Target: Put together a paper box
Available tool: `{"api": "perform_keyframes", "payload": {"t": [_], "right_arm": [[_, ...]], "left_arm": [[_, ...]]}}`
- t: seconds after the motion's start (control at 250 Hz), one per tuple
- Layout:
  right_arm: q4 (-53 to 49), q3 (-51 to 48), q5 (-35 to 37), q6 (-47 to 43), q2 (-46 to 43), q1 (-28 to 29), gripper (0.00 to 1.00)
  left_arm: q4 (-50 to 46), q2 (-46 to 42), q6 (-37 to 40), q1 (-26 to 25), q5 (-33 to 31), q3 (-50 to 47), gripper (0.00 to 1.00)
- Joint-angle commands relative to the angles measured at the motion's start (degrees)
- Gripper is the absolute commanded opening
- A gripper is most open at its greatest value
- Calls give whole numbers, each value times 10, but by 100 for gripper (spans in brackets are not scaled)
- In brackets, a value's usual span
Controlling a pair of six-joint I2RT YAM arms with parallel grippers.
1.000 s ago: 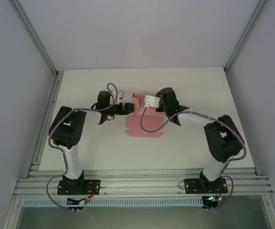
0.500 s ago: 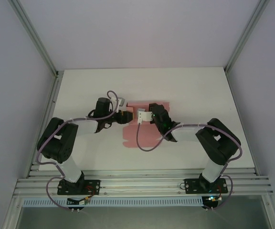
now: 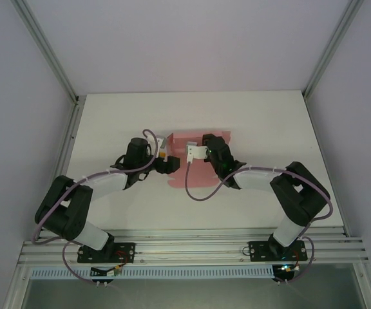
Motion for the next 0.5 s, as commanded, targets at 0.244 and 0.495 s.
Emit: {"api": "perform_keyframes", "payload": {"t": [0.244,0.495], "right_arm": [[66,-37,-7,-7,29,6,0],[135,-82,24,19,67,24,0]], "left_arm": [[30,-69,-35,13,-115,-47,100],[20,-67,-60,52,-128,-55,96]]}}
